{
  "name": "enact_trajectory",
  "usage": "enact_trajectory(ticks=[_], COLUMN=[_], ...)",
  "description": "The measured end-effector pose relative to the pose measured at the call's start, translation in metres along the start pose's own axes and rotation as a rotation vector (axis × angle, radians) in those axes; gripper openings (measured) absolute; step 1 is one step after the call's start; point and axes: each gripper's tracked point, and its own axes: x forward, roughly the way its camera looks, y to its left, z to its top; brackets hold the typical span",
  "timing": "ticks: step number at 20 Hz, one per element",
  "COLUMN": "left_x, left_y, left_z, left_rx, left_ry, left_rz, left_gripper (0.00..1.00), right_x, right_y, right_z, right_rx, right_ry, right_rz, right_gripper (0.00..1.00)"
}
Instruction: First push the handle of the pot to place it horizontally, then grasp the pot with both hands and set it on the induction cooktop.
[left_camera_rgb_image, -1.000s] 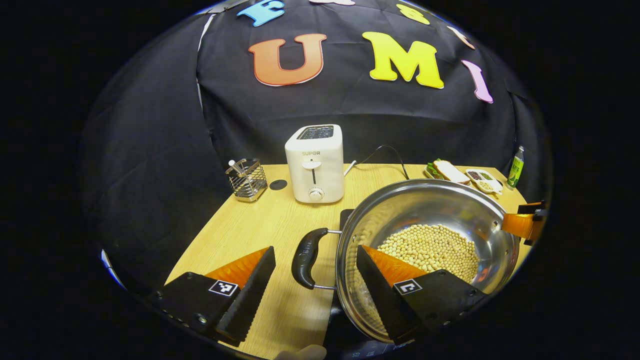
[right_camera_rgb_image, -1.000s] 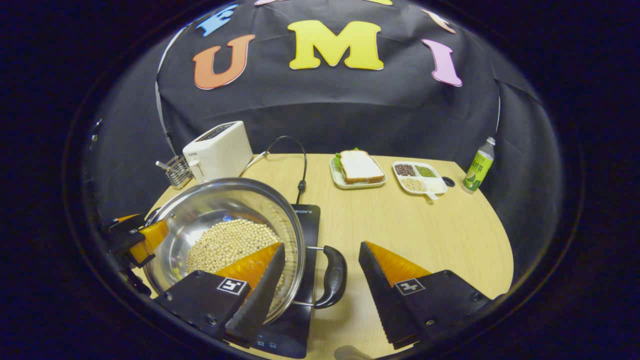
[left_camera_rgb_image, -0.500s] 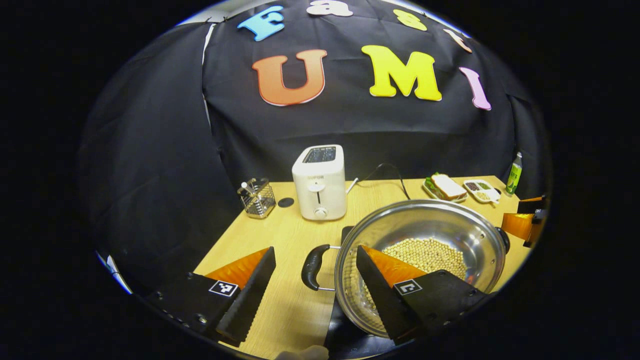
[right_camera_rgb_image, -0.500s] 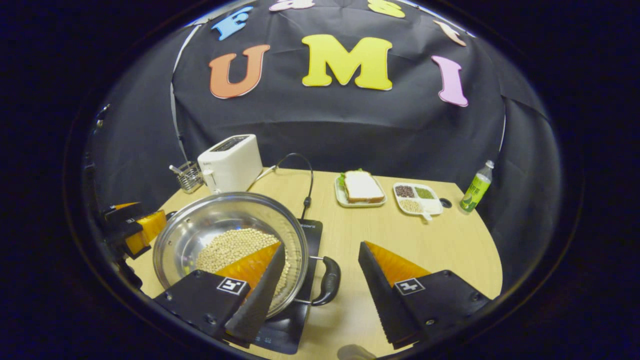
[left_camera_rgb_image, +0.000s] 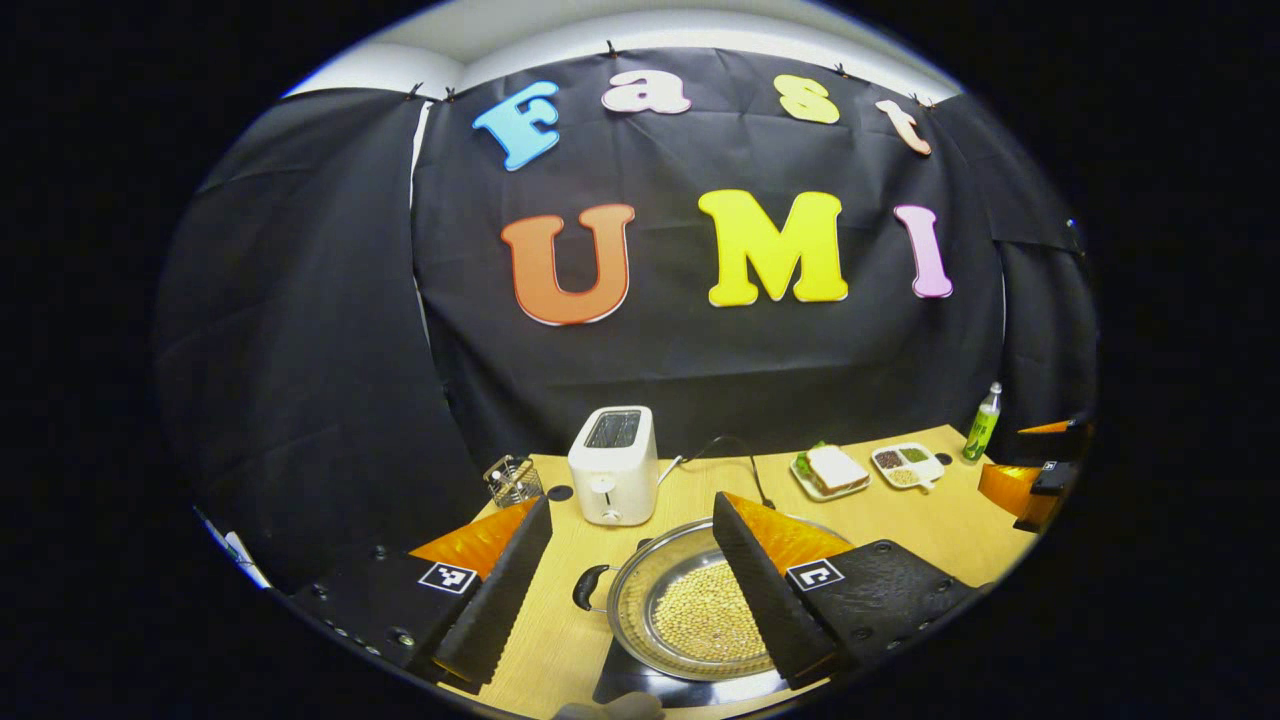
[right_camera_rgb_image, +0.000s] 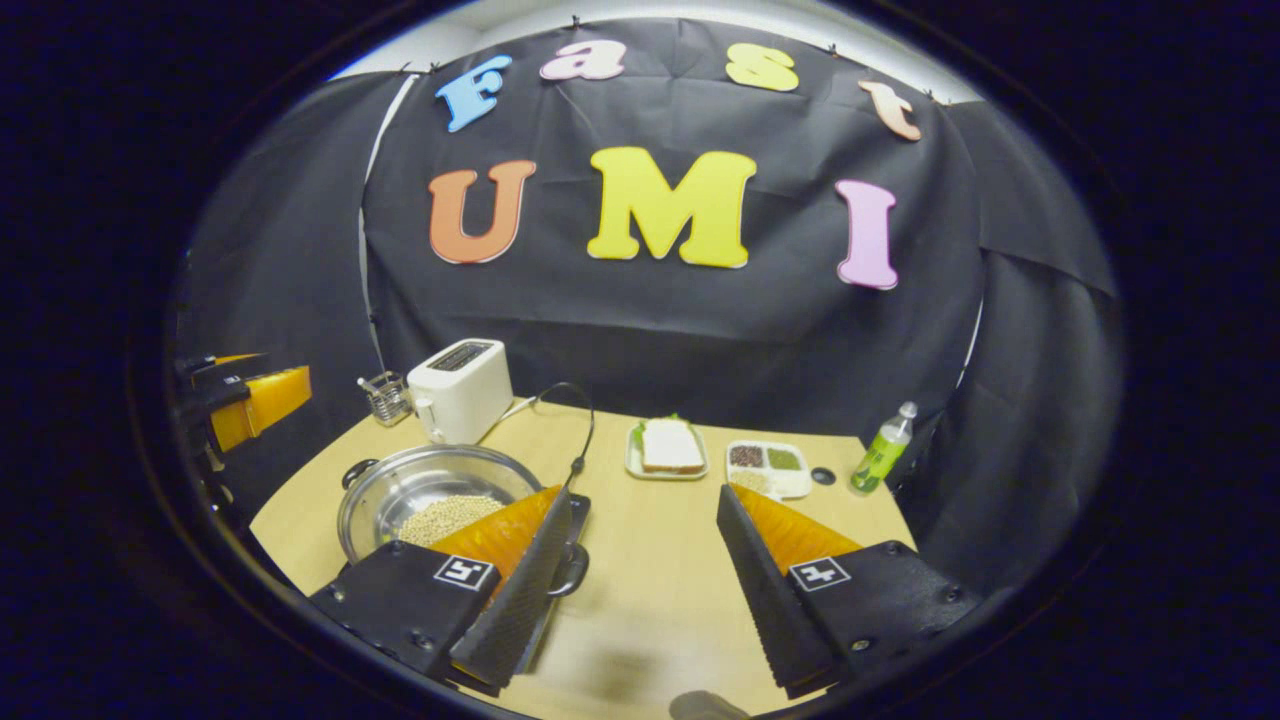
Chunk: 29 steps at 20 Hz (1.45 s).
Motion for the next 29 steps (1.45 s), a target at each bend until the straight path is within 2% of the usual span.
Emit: enact_trajectory(ticks=[4, 5, 12, 18, 29], left_x=[-0.056, -0.069, -0.138, -0.171, -0.194], left_y=[-0.035, -0.044, -0.095, -0.113, -0.111], left_z=[0.051, 0.062, 0.117, 0.112, 0.124], left_rx=[-0.031, -0.039, -0.021, -0.054, -0.056], left_ry=[-0.087, -0.108, -0.213, -0.194, -0.225], left_rz=[-0.015, -0.019, -0.065, -0.078, -0.066], left_gripper=[0.96, 0.96, 0.96, 0.96, 0.96], right_x=[-0.060, -0.075, -0.150, -0.195, -0.224], right_y=[-0.035, -0.044, -0.103, -0.143, -0.145], right_z=[0.050, 0.061, 0.079, 0.093, 0.106], right_rx=[-0.003, 0.005, 0.060, 0.089, 0.093], right_ry=[-0.132, -0.161, -0.226, -0.312, -0.340], right_rz=[-0.021, -0.020, -0.077, -0.136, -0.126], right_gripper=[0.93, 0.98, 1.00, 1.00, 1.00])
